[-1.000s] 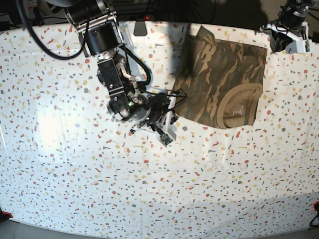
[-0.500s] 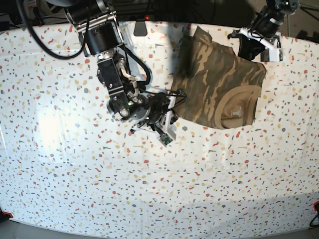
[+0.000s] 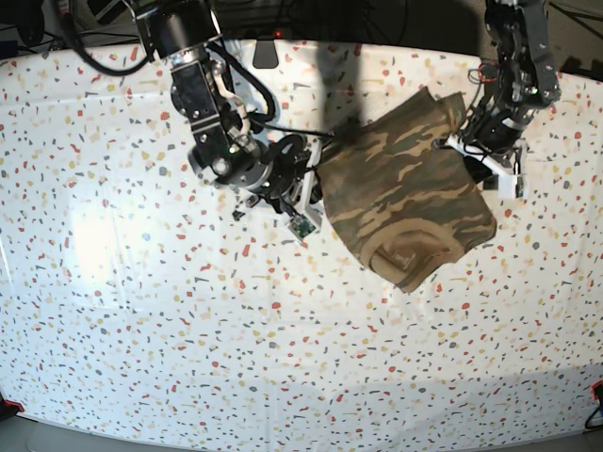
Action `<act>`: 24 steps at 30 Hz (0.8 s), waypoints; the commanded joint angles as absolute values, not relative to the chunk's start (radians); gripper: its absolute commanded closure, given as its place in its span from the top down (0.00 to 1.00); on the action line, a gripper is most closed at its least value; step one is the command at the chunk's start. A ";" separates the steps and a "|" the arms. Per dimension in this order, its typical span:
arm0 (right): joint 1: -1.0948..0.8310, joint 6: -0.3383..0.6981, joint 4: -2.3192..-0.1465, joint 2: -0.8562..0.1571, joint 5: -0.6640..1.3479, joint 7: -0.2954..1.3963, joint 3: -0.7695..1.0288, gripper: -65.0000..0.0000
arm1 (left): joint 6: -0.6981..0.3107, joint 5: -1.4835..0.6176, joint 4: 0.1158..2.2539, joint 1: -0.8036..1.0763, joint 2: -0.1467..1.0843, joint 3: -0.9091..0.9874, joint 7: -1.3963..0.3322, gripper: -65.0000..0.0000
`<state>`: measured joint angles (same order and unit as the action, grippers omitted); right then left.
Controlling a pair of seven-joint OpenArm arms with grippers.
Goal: Fold the T-shirt properly
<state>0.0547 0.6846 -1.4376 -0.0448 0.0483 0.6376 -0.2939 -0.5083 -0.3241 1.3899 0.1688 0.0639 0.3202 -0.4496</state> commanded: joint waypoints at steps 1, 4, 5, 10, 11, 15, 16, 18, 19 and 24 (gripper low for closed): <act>0.044 0.698 -1.470 -0.031 0.059 0.646 -0.295 0.00 | -0.487 -0.287 1.367 0.139 0.070 0.319 -0.497 0.10; -0.003 0.698 -1.518 -0.007 0.059 0.644 -0.295 0.00 | -0.496 -0.287 1.306 0.062 0.069 0.318 -0.497 0.10; -0.015 0.698 -1.530 0.002 0.060 0.644 -0.297 0.00 | -0.514 -0.288 1.292 0.042 0.069 0.316 -0.498 0.10; -0.048 0.698 -1.549 0.047 0.058 0.644 -0.297 0.00 | -0.520 -0.287 1.277 -0.020 0.073 0.265 -0.510 0.10; -0.048 0.698 -1.549 0.052 0.054 0.646 -0.297 0.00 | -0.520 -0.288 1.277 -0.024 0.078 0.259 -0.509 0.10; -0.048 0.698 -1.576 0.048 0.019 0.657 -0.284 0.00 | -0.520 -0.289 1.290 -0.030 0.127 0.256 -0.521 0.10; -0.048 0.698 -1.589 0.043 0.017 0.663 -0.274 0.00 | -0.519 -0.289 1.301 -0.030 0.144 0.256 -0.530 0.10; -0.048 0.698 -1.620 0.029 0.027 0.663 -0.252 0.00 | -0.516 -0.320 1.333 -0.030 0.182 0.256 -0.564 0.10; -0.048 0.698 -1.635 0.021 0.035 0.664 -0.242 0.00 | -0.516 -0.351 1.354 -0.030 0.204 0.256 -0.584 0.10; -0.051 0.698 -1.695 -0.010 0.103 0.704 -0.209 0.00 | -0.497 -0.478 1.482 -0.023 0.292 0.256 -0.656 0.10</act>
<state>-0.0643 0.6899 -1.6741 -0.0139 0.0898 0.7242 -0.2096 -0.4896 -0.4648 1.4651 -0.0074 0.2836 0.2546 -0.6743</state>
